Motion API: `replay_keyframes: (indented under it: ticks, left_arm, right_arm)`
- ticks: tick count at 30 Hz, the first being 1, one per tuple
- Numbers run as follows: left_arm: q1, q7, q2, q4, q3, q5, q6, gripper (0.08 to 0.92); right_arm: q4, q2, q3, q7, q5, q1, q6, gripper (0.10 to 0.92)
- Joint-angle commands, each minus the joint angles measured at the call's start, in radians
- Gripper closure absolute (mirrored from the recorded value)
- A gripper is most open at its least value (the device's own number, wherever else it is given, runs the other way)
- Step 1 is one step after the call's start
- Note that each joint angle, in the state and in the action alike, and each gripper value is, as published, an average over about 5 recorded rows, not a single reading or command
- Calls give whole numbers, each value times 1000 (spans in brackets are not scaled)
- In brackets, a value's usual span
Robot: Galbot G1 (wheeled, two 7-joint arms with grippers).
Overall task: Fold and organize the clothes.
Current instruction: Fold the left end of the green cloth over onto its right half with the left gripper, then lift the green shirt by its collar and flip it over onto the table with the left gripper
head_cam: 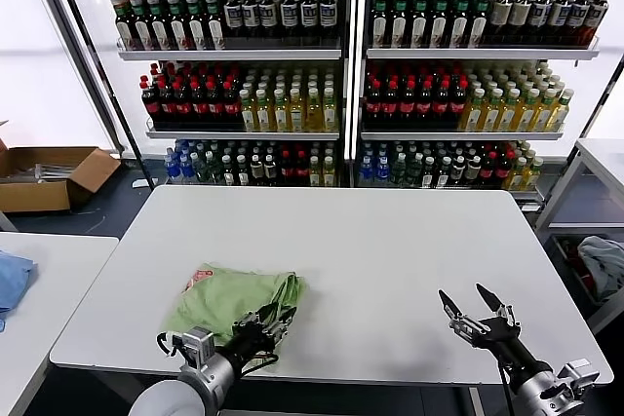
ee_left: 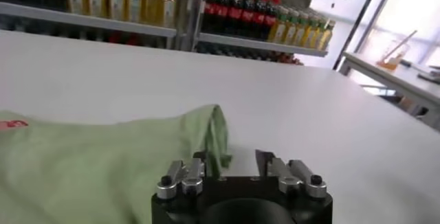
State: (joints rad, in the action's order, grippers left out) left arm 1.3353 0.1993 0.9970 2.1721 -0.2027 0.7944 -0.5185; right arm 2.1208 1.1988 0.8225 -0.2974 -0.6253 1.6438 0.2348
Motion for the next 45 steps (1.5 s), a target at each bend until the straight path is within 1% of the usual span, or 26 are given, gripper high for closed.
replay_keyframes:
  ticks: [1, 3, 5, 7, 11, 16, 21, 25, 29, 31, 34, 41, 45]
  left_arm:
    - [44, 32, -120, 164, -416, 363, -52, 440]
    - [36, -7, -148, 52, -491, 327, -46, 388]
    - [21, -38, -168, -66, -510, 279, -38, 328]
    - [11, -63, -177, -175, -496, 235, -32, 268]
    - [4, -97, -154, -299, -411, 150, -12, 190]
    - [-10, -146, -106, -375, -332, 87, 2, 178]
    - [-28, -184, -94, -418, -305, 80, 1, 177]
    - [-41, -189, -86, -437, -298, 79, -3, 177]
    - [-39, -183, -77, -429, -293, 79, -3, 177]
    - [-36, -182, -72, -425, -289, 76, -1, 189]
    - [-31, -179, -65, -418, -277, 66, 14, 251]
    - [-12, -168, -36, -363, -259, 18, 62, 450]
    - [-9, -146, -22, -323, -269, 16, 83, 571]
  right_arm:
    - [-4, 4, -2, 1, 3, -1, 0, 203]
    - [-5, 5, -8, 0, 6, -1, 0, 203]
    - [-5, 5, -14, 1, 7, 0, -1, 203]
    - [-8, 5, -16, 2, 3, 1, -1, 203]
    - [-17, 0, -7, 3, -2, 8, -4, 203]
    - [-13, -7, 16, 2, -7, 23, -5, 203]
    - [-10, -13, 36, 3, -12, 27, -5, 203]
    - [-5, -15, 35, 6, -13, 23, -3, 203]
    - [1, -16, 25, 10, -13, 13, 1, 203]
    - [3, -17, 19, 13, -14, 8, 3, 203]
    - [7, -20, 13, 17, -17, 3, 7, 203]
    - [8, -22, 11, 19, -18, 1, 10, 203]
    - [9, -18, 10, 19, -16, 0, 11, 203]
